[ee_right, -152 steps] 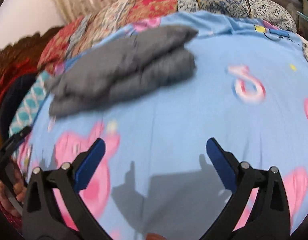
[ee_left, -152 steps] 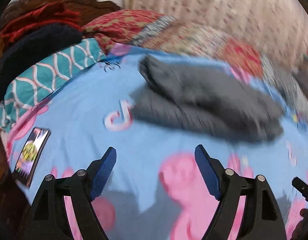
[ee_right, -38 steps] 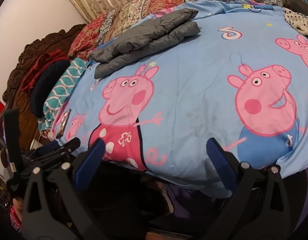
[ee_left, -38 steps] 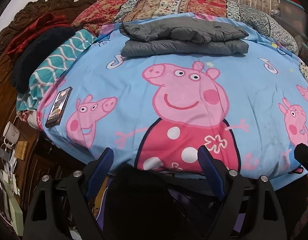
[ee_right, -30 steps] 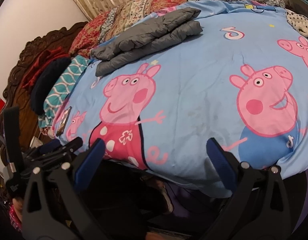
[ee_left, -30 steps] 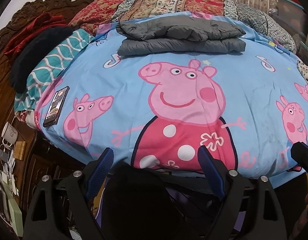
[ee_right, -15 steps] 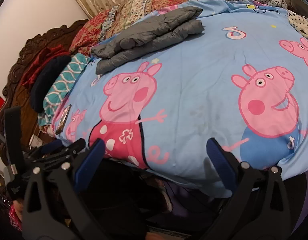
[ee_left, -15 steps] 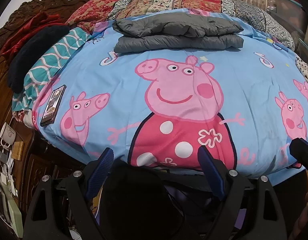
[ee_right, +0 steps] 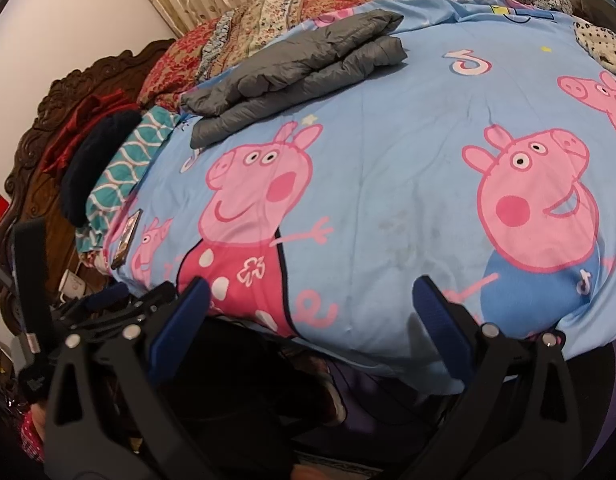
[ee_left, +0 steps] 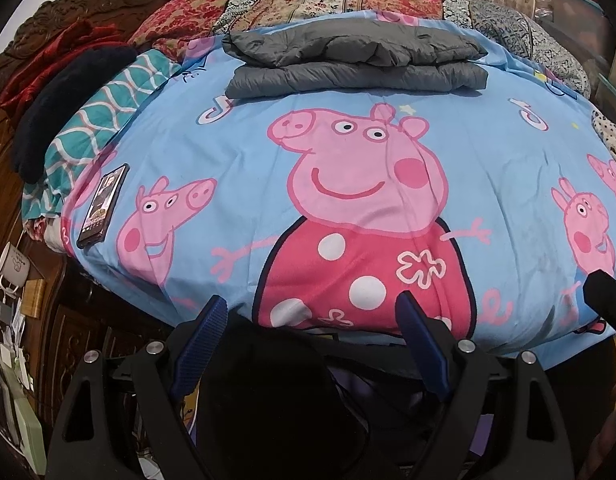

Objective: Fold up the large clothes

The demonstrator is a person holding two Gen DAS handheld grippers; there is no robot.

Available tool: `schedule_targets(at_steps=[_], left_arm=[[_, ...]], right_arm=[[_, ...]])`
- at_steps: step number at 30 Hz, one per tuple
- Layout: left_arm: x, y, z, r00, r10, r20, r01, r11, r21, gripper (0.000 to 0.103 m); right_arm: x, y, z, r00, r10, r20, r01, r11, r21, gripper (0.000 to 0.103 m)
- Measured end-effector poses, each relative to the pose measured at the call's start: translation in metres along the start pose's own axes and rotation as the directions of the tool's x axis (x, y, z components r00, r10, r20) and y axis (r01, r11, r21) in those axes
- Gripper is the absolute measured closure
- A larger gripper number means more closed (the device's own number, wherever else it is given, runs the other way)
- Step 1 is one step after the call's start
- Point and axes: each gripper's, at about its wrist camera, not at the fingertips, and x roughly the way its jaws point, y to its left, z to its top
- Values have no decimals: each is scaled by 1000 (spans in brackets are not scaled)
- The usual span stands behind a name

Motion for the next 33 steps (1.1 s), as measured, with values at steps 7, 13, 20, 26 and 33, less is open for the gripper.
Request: schedule_targets(at_steps=[7,13,20,26,33], left_arm=[[1,0,-1,1000,-2,-6,2,1000,1,1],[3,-1,-3,1000,-8,-18,8,1000,0,1],[4,-2,-4,1000,-14,-22,14,1000,-3,1],[2,-4,-5,1000,-24,-15,24,1000,3,1],[-3,-6,-5,999,-42,-3,42,999,5,1]], right_arm=[[0,1,0,1000,0,0,0,1000,0,7],[1,1,-1,1000,-1,-1,1,1000,1,7],[1,1,-2,1000,-2,-3,2,1000,-1,7],[0,3,-4,1000,-8,4,8,1000,-8,7],[-3,13,-8,1000,-21,20,22,999,-44,7]])
